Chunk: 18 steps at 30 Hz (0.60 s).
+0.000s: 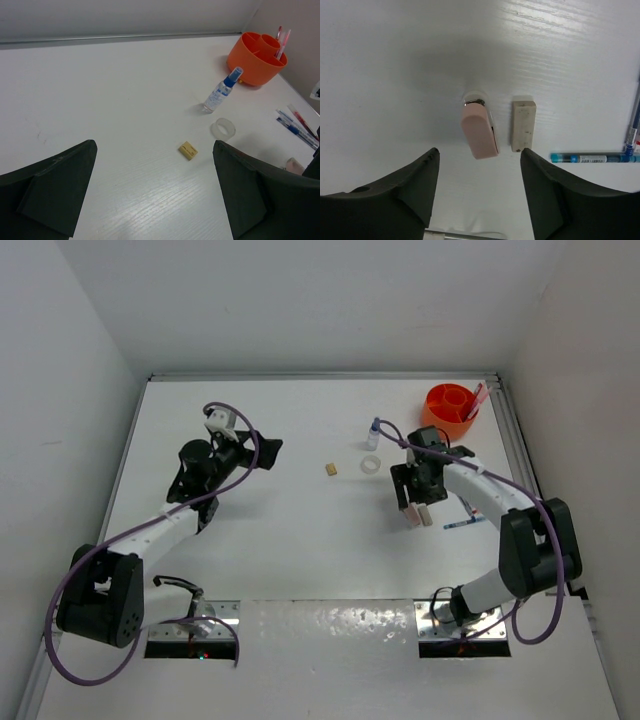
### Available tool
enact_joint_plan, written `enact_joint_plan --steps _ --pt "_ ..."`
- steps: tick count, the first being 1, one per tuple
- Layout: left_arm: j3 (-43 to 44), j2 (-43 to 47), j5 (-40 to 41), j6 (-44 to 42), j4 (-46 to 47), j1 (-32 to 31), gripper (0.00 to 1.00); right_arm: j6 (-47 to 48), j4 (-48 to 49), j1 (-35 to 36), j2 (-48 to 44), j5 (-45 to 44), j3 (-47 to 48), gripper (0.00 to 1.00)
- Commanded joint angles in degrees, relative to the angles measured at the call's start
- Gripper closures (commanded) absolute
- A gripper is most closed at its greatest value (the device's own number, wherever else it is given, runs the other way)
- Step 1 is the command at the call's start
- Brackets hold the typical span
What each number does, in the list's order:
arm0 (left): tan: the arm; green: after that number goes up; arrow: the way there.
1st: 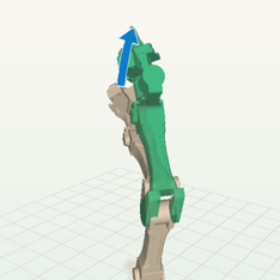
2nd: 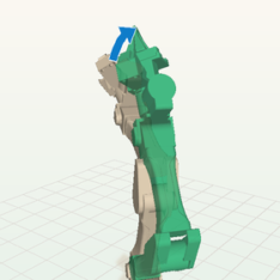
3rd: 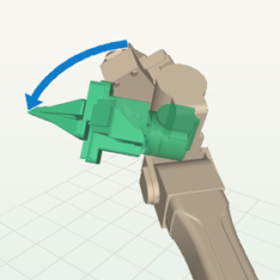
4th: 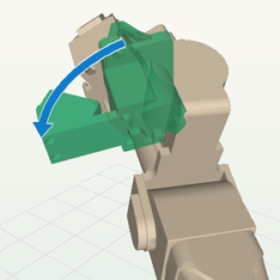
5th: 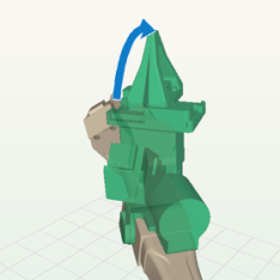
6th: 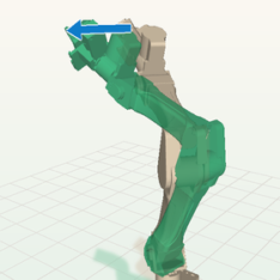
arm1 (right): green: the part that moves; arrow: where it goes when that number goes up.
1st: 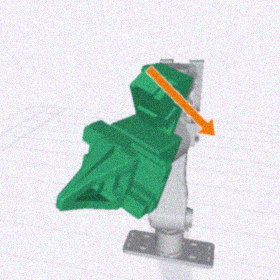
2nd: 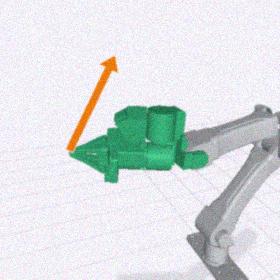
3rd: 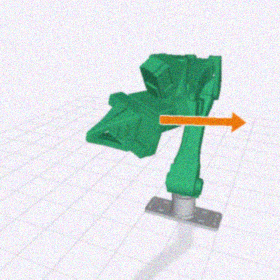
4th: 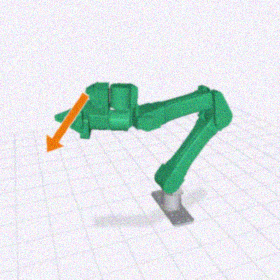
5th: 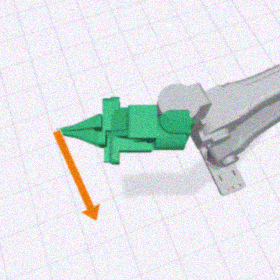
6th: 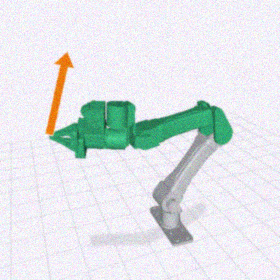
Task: Sort the stationery into containers
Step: Pick up the pen from the center of the board.
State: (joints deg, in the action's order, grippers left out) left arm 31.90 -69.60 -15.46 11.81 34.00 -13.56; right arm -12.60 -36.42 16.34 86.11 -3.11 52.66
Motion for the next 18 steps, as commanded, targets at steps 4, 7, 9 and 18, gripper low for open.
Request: enact_joint_plan --steps 4,7,9,18 --pt "0.88 1.93 -0.44 -1.0 -0.16 -0.68 0.0 -3.56 4.08 -3.83 -4.63 -1.81 -1.51 0.32" --pt "0.88 1.93 -0.44 -1.09 -0.07 -0.59 0.0 -8.05 2.07 -10.42 -3.58 -1.37 -0.46 0.5" --pt "0.88 1.84 -0.44 -1.0 0.01 -0.68 0.0 -9.02 0.66 -12.55 -2.44 -3.72 0.68 0.58" --pt "0.09 2.72 0.26 -1.09 0.37 -0.5 0.0 -10.32 -7.17 -17.9 9.26 -12.26 9.21 0.67"
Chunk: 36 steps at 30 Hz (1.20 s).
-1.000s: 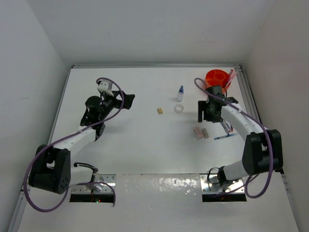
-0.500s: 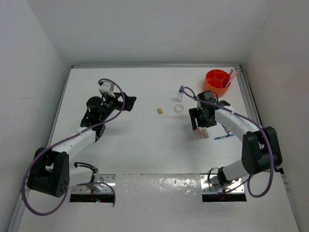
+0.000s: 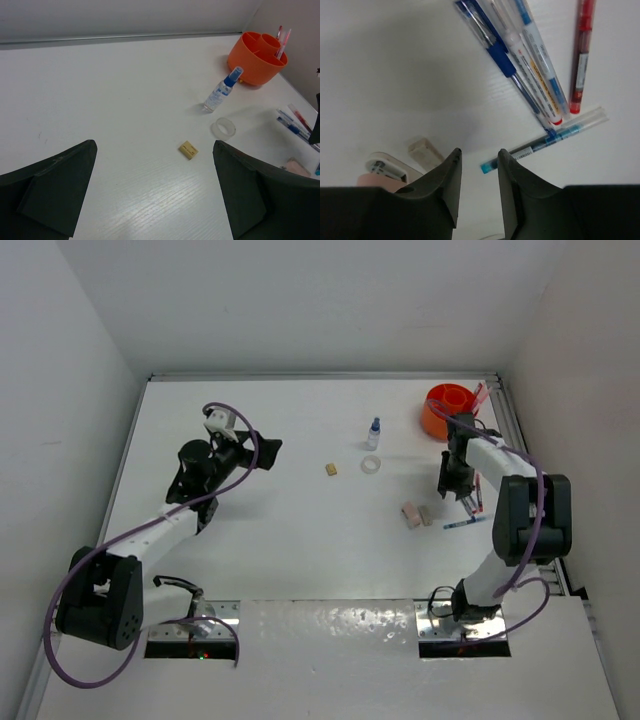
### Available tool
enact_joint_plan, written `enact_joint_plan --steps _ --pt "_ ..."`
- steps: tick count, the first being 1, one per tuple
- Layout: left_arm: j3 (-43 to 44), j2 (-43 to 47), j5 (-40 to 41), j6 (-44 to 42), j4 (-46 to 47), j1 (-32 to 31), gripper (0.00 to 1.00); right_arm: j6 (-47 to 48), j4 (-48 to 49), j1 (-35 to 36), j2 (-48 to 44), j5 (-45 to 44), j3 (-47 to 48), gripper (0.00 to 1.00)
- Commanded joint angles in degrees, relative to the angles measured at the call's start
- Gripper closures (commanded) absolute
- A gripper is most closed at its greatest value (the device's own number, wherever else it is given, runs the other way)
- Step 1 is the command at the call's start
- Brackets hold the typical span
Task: Sort the stationery into containers
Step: Pick up the pen from the center of the board.
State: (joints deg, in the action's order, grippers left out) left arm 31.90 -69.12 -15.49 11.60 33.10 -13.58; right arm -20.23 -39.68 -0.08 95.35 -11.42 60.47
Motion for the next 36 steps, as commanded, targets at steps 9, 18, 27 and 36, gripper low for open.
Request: enact_joint_plan --steps 9,18,27,36 --pt "-0.96 2.06 -0.07 0.09 2.75 -0.13 0.0 -26.7 3.63 -8.71 -12.55 -10.11 -13.35 0.46" --pt "-2.46 3.55 1.42 -0.08 2.58 -0.04 0.0 -33.03 10.23 -11.7 -9.84 -4.49 -16.25 0.49" --pt "-2.81 4.35 2.3 -0.52 2.67 0.31 0.0 -36.55 12.7 -12.49 -9.13 -3.17 -20.74 0.56" --pt "-2.9 4.52 2.3 -0.52 2.85 0.4 0.0 -37.6 14.28 -14.78 -9.57 -2.38 -25.48 0.92"
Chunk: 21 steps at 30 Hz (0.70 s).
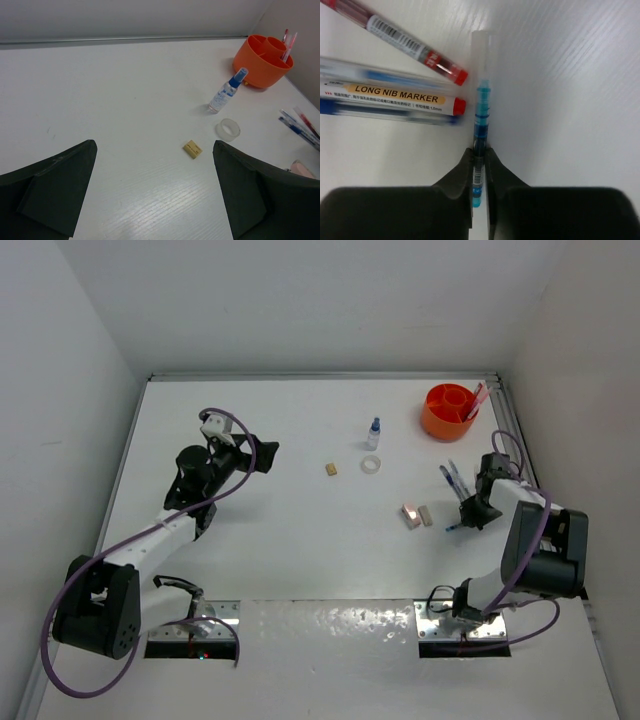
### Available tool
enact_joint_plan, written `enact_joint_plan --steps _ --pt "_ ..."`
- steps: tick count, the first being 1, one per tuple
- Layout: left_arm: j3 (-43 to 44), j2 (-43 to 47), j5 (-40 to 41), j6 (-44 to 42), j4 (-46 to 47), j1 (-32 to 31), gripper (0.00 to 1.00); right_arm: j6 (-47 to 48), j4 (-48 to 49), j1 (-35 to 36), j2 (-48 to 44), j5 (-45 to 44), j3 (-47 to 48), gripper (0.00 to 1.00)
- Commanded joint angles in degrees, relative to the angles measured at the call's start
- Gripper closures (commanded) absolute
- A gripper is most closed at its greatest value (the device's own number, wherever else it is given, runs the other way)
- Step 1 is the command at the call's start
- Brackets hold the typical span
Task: Sort the stationery into containers
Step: Pick up the pen from the center of the board.
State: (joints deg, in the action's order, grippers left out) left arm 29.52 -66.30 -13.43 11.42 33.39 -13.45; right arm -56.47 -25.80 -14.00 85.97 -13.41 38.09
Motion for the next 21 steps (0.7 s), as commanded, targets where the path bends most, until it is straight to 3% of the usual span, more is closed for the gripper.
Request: enact_joint_plan --steps 1,3,12,17,21 --pt "-0.51 1.7 0.33 -0.35 2.56 0.18 0.0 -1.45 0.31 -0.85 -0.63 -0.65 -3.45 0.96" --pt "-0.51 1.88 0.34 -0.43 2.39 0.27 0.0 -1.71 -0.38 -0.85 -2.47 -1.7 -4.51 1.0" --pt "-0.69 2.05 -0.01 -0.35 2.65 0.27 0.0 -4.45 -1.54 -0.77 -14.76 -4.78 -8.73 1.0" --pt "-0.69 1.88 0.07 -0.61 2.56 0.18 0.0 2.05 -2.49 5.9 -19.17 -11.27 -4.17 1.0" --pt "-0.51 1.53 -0.19 -0.35 2.74 0.01 0.0 15.19 2.82 13.46 -20.76 -14.72 1.19 1.0"
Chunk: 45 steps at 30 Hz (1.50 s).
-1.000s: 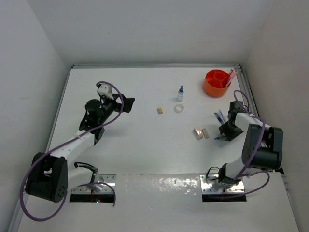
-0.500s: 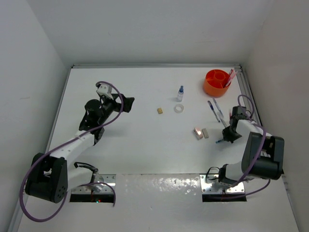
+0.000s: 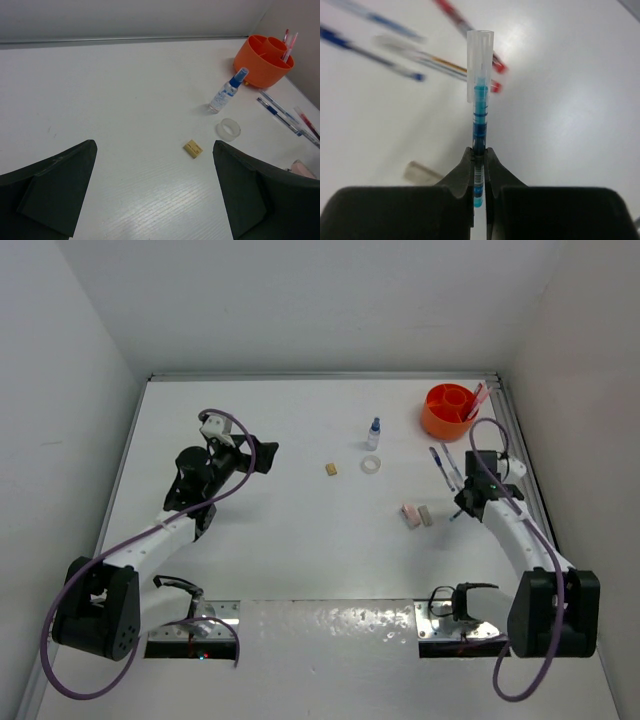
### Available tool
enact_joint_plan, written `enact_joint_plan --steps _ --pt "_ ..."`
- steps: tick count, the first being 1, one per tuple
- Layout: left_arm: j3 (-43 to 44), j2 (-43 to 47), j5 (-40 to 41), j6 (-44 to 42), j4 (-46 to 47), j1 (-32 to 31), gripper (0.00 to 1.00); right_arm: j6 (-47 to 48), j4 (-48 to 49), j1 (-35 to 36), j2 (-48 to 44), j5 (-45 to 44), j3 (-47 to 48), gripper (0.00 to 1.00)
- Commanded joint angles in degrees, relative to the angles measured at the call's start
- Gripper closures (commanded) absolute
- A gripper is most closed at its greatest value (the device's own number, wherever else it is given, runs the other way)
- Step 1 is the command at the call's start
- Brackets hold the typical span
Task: Sort the stationery into containers
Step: Pick up the pen from the center of the board, then place the pen in the storage box.
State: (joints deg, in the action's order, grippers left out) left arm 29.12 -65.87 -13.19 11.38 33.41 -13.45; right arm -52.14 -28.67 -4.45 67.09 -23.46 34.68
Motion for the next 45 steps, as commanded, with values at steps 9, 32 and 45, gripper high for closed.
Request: enact_joint_plan --steps 9,32,45 --pt "1.28 -0.23 -0.35 -1.27 2.01 0.09 0.0 41.05 52.37 10.78 5.05 2.28 6.18 1.0" --pt "5.15 -8.75 0.53 -1.8 1.39 2.12 0.0 49.34 74.11 -0.82 44.26 2.63 33.08 1.0" --pt "5.68 -10.25 1.41 -2.76 2.19 2.12 0.0 41.86 70.59 -1.26 46.11 3.34 30.54 1.0"
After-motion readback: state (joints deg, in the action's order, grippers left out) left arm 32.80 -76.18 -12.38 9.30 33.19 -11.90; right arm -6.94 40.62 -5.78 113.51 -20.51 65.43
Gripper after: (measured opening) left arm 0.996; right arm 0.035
